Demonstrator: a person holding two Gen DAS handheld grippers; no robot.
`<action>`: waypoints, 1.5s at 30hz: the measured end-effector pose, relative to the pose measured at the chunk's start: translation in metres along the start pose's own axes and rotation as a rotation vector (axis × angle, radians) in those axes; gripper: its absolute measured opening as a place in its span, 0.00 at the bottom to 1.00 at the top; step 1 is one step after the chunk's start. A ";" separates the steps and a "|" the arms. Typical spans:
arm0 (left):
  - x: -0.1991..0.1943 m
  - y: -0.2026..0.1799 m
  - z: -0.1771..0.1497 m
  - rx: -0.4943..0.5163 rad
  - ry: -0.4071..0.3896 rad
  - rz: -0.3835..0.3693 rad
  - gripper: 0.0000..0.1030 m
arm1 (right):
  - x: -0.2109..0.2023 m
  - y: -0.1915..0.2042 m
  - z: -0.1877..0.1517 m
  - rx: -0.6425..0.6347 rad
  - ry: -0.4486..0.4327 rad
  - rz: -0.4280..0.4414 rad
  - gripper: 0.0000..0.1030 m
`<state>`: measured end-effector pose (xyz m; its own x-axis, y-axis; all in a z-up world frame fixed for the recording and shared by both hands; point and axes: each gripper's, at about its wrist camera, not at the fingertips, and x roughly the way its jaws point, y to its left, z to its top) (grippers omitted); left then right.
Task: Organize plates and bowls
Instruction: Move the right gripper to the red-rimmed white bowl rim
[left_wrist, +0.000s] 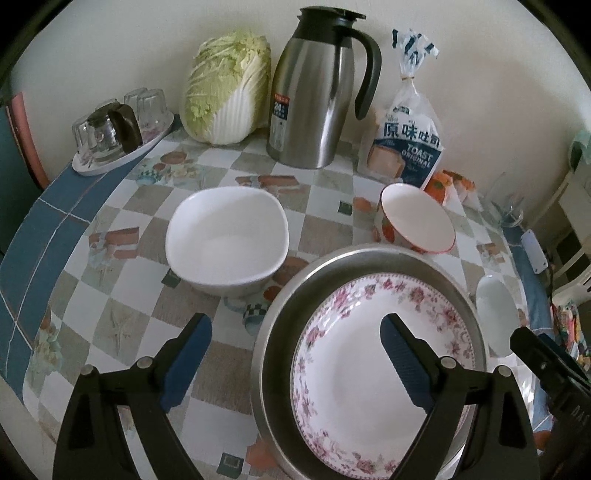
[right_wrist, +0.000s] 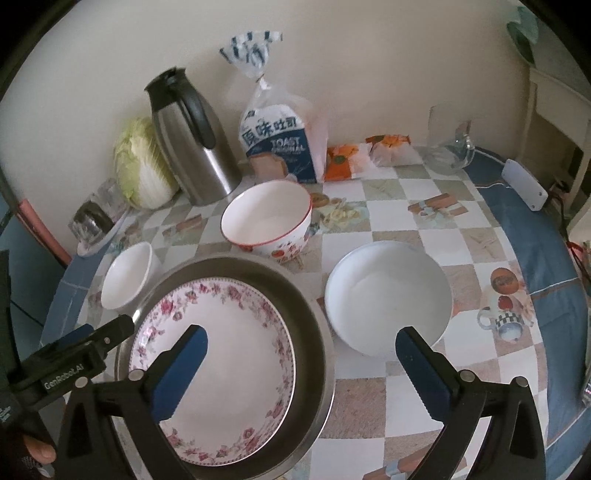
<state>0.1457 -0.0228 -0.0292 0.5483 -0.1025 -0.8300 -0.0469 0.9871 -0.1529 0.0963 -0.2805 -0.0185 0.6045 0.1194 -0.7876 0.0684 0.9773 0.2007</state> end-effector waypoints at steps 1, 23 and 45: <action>0.000 0.000 0.003 0.004 -0.005 0.002 0.90 | -0.001 -0.002 0.001 0.011 -0.004 0.004 1.00; -0.002 -0.021 0.073 0.168 0.027 -0.115 0.90 | 0.011 -0.008 0.016 0.026 -0.007 0.025 1.00; 0.021 -0.049 0.146 0.216 0.041 -0.105 0.91 | 0.045 0.001 0.087 0.022 0.039 0.046 1.00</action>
<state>0.2816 -0.0555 0.0392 0.5061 -0.2068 -0.8373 0.1906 0.9736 -0.1252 0.1929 -0.2890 -0.0030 0.5761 0.1709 -0.7993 0.0592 0.9666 0.2493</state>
